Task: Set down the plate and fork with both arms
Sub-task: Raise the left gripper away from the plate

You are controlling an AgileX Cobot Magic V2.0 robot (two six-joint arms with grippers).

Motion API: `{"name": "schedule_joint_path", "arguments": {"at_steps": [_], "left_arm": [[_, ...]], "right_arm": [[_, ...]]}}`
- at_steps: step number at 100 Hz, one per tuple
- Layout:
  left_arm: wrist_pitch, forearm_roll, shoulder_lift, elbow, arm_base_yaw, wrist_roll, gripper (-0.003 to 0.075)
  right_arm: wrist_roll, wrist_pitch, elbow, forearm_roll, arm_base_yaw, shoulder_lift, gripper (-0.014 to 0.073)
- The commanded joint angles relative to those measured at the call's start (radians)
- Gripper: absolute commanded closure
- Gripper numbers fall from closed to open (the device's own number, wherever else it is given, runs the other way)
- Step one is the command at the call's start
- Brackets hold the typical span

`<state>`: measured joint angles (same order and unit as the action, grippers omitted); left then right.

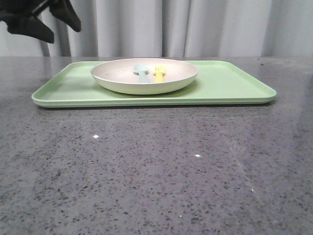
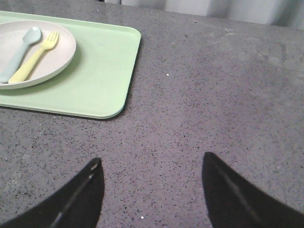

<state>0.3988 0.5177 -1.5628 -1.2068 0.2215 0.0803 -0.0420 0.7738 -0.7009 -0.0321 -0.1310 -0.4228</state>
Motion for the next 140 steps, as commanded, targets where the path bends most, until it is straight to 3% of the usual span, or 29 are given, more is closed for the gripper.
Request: {"name": "schedule_joint_path", "arguments": {"at_steps": [1,19,45,60,94,140], "left_arm": [[0.005,-0.09,0.1,-0.025,-0.006,-0.006,0.0311],[0.09,-0.233,0.221,-0.011,-0.006,-0.006,0.0311],[0.1,-0.344,0.405,0.12,-0.006,-0.006,0.0311],[0.1,-0.353,0.516,0.225,-0.041,-0.006,0.0311],[0.102,-0.365,0.792,0.459,-0.236,-0.006,0.0311],[0.166,-0.363,1.032,0.66,-0.249,-0.006,0.0311]], "right_arm": [[-0.009,-0.077,-0.033,-0.001,0.007,-0.016,0.0136],[-0.009,-0.077,-0.033,-0.001,0.007,-0.016,0.0136],[-0.009,-0.076,-0.033,-0.001,0.007,-0.016,0.0136],[-0.009,-0.075,-0.033,-0.001,0.007,-0.016,0.0136],[-0.009,-0.075,-0.033,-0.001,0.007,-0.016,0.0136],[-0.009,-0.075,-0.033,-0.001,0.007,-0.016,0.0136]]}}
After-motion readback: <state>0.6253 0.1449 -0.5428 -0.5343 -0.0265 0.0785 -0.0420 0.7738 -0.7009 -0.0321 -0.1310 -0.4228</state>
